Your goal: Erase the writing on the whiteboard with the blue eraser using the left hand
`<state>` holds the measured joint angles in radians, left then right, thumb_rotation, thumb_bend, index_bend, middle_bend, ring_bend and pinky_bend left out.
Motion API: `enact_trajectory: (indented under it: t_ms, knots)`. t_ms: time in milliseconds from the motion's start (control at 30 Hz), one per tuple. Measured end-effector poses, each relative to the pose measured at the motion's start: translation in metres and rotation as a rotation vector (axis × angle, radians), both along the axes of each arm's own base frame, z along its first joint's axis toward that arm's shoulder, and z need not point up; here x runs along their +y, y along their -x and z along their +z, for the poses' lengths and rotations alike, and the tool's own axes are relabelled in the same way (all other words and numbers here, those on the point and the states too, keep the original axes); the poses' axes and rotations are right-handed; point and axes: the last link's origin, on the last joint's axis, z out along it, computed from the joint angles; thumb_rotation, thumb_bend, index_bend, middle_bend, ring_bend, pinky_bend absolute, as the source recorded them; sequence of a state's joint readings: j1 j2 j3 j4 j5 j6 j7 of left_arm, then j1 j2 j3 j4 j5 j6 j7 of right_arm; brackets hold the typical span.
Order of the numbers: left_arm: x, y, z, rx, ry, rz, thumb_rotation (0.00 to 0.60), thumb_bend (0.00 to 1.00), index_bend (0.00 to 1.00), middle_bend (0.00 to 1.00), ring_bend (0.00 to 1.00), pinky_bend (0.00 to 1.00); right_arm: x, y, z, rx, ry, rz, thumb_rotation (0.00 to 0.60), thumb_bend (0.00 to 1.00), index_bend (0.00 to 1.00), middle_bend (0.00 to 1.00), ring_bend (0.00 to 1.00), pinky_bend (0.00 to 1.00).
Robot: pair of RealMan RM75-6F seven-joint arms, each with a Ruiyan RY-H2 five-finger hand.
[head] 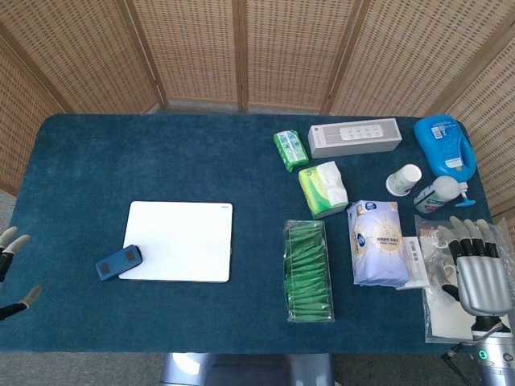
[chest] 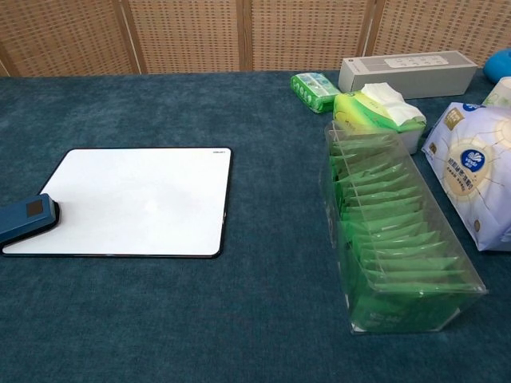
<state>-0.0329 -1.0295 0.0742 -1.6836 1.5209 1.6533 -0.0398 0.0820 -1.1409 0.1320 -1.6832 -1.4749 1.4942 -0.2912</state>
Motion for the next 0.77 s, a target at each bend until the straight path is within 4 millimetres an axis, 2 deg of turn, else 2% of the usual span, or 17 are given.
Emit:
enact_trajectory:
  t_ms: [200, 367, 567, 767]
  knots:
    - [-0.021, 0.010, 0.005, -0.008, -0.024, 0.037, 0.600, 0.31, 0.17, 0.04, 0.00, 0.00, 0.004, -0.002, 0.001, 0.004, 0.004, -0.002, 0.600, 0.35, 0.18, 0.08, 0.00, 0.06]
    - [-0.032, 0.013, 0.008, -0.032, -0.046, 0.045, 0.600, 0.31, 0.17, 0.04, 0.00, 0.00, 0.008, -0.004, 0.002, -0.002, 0.009, 0.012, 0.600, 0.35, 0.19, 0.08, 0.00, 0.06]
    - [-0.037, 0.011, 0.013, -0.032, -0.065, 0.032, 0.600, 0.31, 0.18, 0.04, 0.00, 0.00, 0.010, -0.005, 0.003, -0.005, 0.001, 0.025, 0.600, 0.35, 0.20, 0.08, 0.00, 0.06]
    - [-0.034, 0.007, 0.013, -0.028, -0.060, 0.024, 0.600, 0.31, 0.18, 0.04, 0.00, 0.00, 0.010, -0.004, 0.002, -0.010, -0.002, 0.023, 0.600, 0.35, 0.21, 0.08, 0.00, 0.05]
